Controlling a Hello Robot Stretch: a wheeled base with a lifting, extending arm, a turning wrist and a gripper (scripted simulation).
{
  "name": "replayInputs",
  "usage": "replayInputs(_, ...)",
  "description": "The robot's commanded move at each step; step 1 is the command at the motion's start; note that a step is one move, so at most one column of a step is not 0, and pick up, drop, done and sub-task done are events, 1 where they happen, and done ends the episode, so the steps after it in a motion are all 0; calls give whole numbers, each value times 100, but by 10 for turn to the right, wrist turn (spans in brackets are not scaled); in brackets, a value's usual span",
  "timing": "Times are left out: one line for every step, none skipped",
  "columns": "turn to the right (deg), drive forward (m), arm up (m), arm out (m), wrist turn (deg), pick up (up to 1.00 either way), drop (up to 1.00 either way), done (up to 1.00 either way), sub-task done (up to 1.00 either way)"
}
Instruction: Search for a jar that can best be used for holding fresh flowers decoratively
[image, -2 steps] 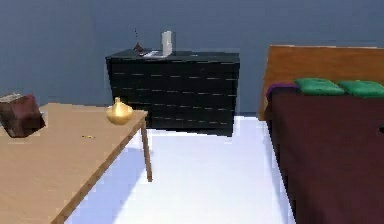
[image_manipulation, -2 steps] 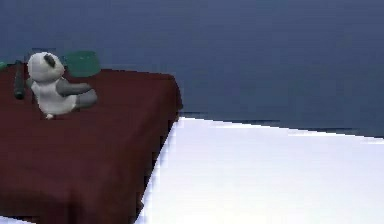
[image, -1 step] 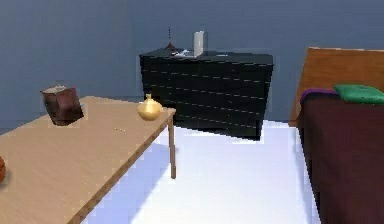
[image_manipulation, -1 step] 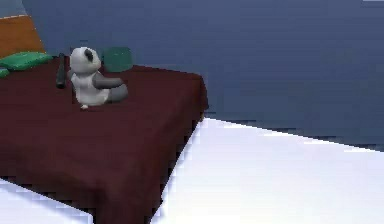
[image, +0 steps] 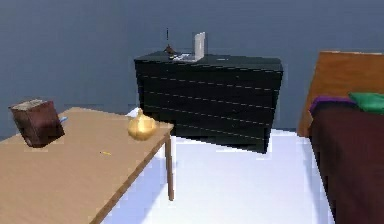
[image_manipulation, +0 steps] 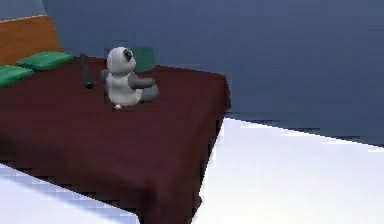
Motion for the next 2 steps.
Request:
replayInputs(-150,0,0,0,0,0,0,0,0)
replayInputs(0,0,0,0,0,0,0,100,0)
